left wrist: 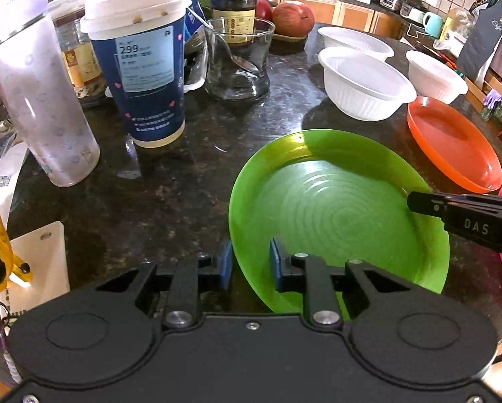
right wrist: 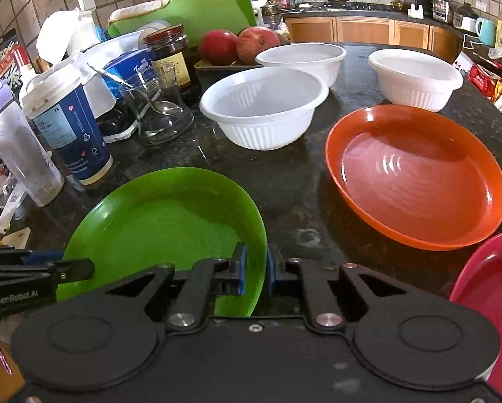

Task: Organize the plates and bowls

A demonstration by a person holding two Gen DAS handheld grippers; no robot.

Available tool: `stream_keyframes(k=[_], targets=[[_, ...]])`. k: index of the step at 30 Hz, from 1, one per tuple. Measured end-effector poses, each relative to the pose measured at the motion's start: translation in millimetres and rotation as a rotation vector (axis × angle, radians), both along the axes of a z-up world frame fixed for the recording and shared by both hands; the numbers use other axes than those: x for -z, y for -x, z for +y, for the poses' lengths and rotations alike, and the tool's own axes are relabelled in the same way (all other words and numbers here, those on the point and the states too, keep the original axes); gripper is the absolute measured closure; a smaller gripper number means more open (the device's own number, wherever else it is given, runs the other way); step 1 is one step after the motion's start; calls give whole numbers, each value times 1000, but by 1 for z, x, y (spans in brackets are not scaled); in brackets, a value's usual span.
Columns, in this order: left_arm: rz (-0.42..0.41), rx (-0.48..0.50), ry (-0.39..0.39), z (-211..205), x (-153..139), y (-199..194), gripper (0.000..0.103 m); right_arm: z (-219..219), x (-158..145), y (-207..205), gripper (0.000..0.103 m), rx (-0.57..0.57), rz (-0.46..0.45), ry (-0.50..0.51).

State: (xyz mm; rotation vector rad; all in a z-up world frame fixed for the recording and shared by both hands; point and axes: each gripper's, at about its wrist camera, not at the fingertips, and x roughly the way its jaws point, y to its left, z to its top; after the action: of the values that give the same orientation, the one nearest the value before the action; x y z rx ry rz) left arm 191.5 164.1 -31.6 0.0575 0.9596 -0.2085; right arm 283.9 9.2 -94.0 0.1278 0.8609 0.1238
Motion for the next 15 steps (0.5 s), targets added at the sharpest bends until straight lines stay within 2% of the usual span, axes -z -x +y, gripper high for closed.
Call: stream_keyframes(k=[15], targets=[[-12,22,6,13,0,0,70,10,-1,0,86,28,-32,33]])
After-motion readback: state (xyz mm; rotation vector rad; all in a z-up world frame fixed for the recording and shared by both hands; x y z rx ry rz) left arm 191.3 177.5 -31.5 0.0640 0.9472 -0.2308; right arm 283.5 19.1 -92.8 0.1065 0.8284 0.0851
